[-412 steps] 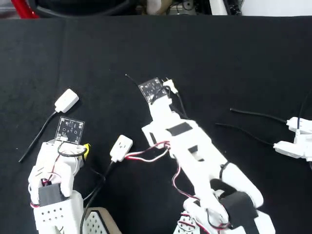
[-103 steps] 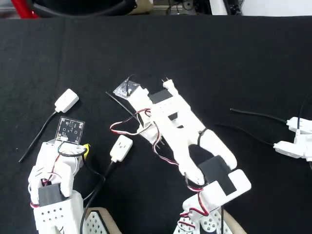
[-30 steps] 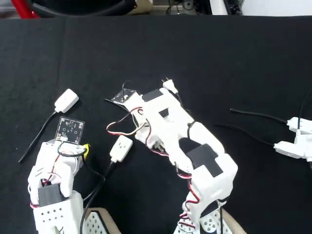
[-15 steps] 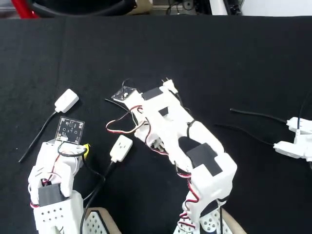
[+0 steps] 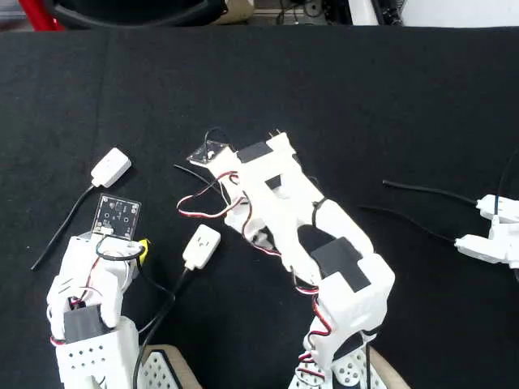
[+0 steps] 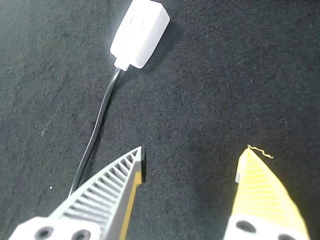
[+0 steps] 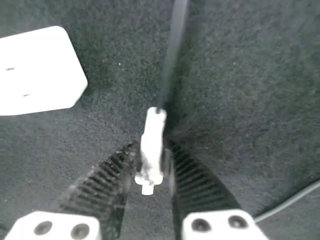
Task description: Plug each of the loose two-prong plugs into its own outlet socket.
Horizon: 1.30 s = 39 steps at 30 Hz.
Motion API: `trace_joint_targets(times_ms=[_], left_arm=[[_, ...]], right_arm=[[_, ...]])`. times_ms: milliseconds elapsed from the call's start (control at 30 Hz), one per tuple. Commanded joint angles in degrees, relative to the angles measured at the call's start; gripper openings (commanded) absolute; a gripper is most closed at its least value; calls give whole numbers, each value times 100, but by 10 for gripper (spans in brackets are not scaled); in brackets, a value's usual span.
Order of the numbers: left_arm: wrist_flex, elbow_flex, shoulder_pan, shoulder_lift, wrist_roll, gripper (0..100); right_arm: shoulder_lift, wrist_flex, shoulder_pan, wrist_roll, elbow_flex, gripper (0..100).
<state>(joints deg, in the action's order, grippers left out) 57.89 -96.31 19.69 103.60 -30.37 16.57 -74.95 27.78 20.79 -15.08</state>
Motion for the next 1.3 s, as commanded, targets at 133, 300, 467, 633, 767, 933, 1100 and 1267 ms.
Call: trace_joint_targets(times_ms=[133, 300, 467, 633, 767, 933, 1100, 1267], left_arm=[[18, -110, 75, 0, -26, 296], [18, -110, 75, 0, -26, 296], [18, -110, 75, 0, -26, 296], [18, -110, 75, 0, -26, 296], [18, -110, 75, 0, -26, 296], [18, -110, 75, 0, -26, 296], [18, -110, 40, 0, 0, 296], [18, -110, -40, 18, 9, 296]], right_arm=[[-224, -44, -70, -35, 259, 45], [-207, -79, -70, -35, 224, 44], [-233, -167, -70, -35, 242, 42], [-259, -149, -70, 35, 233, 12], [-655, -132, -70, 9, 119, 11], [-1982, 615, -53, -79, -1015, 11], [-4048, 1908, -44, -141, -2624, 11], [-5903, 2866, -35, -686, -3960, 11]])
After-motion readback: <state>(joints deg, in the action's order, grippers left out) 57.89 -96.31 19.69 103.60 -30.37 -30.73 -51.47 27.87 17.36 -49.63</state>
